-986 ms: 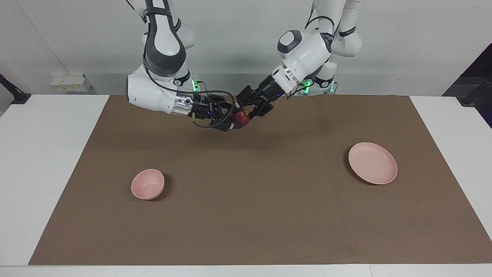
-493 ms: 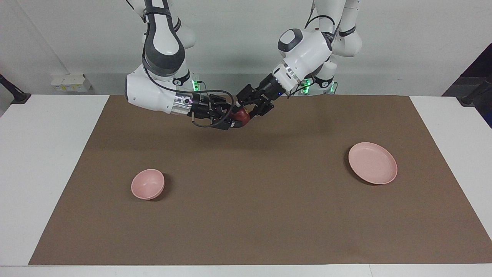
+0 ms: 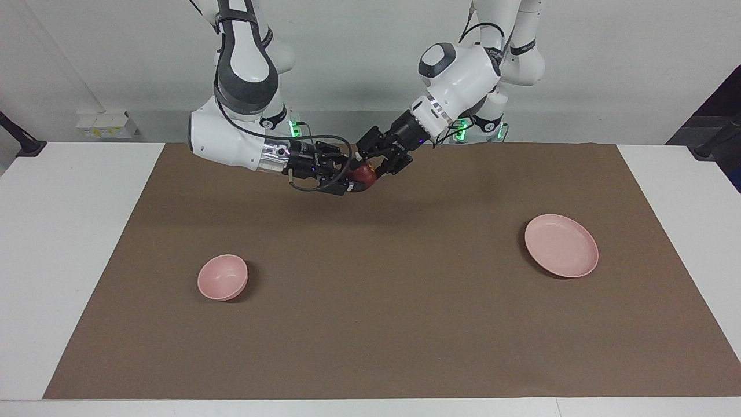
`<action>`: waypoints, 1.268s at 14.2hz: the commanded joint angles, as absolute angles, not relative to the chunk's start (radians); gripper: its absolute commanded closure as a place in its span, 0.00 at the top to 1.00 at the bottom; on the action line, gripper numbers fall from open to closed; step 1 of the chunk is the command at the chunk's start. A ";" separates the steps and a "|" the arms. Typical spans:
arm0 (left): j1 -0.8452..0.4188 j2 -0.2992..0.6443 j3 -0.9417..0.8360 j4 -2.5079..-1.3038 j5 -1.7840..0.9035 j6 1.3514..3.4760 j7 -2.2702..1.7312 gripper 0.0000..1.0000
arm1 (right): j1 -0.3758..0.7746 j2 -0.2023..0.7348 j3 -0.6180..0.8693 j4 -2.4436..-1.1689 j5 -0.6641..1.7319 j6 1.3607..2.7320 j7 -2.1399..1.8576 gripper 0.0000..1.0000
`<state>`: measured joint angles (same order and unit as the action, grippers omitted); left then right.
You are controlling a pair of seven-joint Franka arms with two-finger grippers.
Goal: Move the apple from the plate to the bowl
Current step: 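Close the right gripper on the apple held by the left gripper, then open the left gripper and pull back while the right gripper holds apple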
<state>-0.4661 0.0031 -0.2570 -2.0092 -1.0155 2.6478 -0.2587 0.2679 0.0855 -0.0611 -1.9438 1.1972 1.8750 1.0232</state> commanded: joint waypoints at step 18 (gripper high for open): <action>-0.128 -0.075 -0.241 -2.008 -0.148 1.982 -0.198 1.00 | 0.075 0.121 -0.071 -1.845 0.544 1.932 0.792 0.00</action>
<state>-0.1852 -0.0531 -0.2329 -2.0097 -0.2474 2.0223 -0.2463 0.1055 0.1008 -0.0770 -1.8687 0.6339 1.8991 0.8398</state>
